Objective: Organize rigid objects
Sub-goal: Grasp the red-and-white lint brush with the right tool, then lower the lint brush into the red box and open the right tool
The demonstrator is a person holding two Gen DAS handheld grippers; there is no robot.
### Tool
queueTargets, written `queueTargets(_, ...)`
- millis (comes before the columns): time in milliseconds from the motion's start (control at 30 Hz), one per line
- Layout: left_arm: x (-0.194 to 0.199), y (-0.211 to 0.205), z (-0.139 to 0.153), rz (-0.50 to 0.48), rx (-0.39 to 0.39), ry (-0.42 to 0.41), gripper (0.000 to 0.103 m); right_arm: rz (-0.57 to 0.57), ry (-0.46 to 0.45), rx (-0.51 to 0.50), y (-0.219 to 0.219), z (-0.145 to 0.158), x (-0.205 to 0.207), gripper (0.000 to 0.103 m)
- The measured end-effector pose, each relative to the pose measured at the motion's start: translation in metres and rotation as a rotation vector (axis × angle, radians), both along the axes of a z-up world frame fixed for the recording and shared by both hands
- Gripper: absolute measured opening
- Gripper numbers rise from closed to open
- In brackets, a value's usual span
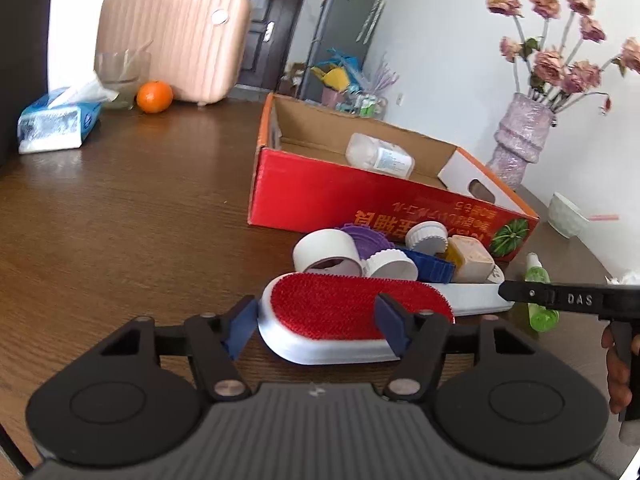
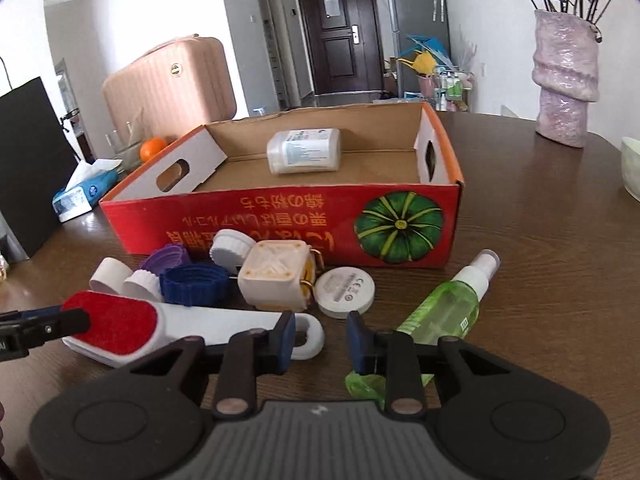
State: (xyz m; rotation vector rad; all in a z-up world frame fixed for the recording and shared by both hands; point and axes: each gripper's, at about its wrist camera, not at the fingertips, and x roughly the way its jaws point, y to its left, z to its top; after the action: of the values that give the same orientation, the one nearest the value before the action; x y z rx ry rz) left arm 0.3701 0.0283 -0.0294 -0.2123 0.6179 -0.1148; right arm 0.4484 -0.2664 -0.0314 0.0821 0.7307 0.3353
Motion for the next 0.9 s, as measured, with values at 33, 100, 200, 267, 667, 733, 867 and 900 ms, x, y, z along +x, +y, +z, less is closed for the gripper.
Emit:
queueTargets(33,-0.002,-0.001,0.0,-0.004,0.005,-0.01,0.064,0.002,0.004,0.008,0.0,0.0,0.001,0.02)
queueTargets(100,-0.005,-0.002,0.001,-0.006,0.015,-0.016,0.062,0.002,0.012,0.029,-0.001,-0.002,0.002,0.014)
queueTargets(200,-0.014,-0.001,0.007,0.023,0.018,-0.006,0.058,-0.009,0.028,0.043,0.002,-0.002,0.0,0.014)
queueTargets(267,-0.025,0.001,0.01,0.033,0.014,-0.018,0.058,-0.004,0.027,0.058,0.002,0.001,-0.01,0.014)
queueTargets(667,-0.101,-0.017,0.037,-0.013,-0.003,-0.073,0.057,-0.097,-0.09,0.181,-0.032,0.031,-0.119,0.015)
queueTargets(733,-0.101,-0.021,0.043,-0.021,-0.01,-0.083,0.057,-0.106,-0.108,0.19,-0.037,0.037,-0.126,0.015)
queueTargets(867,-0.086,-0.028,0.059,-0.03,-0.021,-0.13,0.057,-0.133,-0.152,0.19,-0.044,0.05,-0.122,0.015)
queueTargets(900,-0.077,-0.03,0.064,-0.034,-0.016,-0.147,0.057,-0.139,-0.169,0.186,-0.045,0.055,-0.116,0.015)
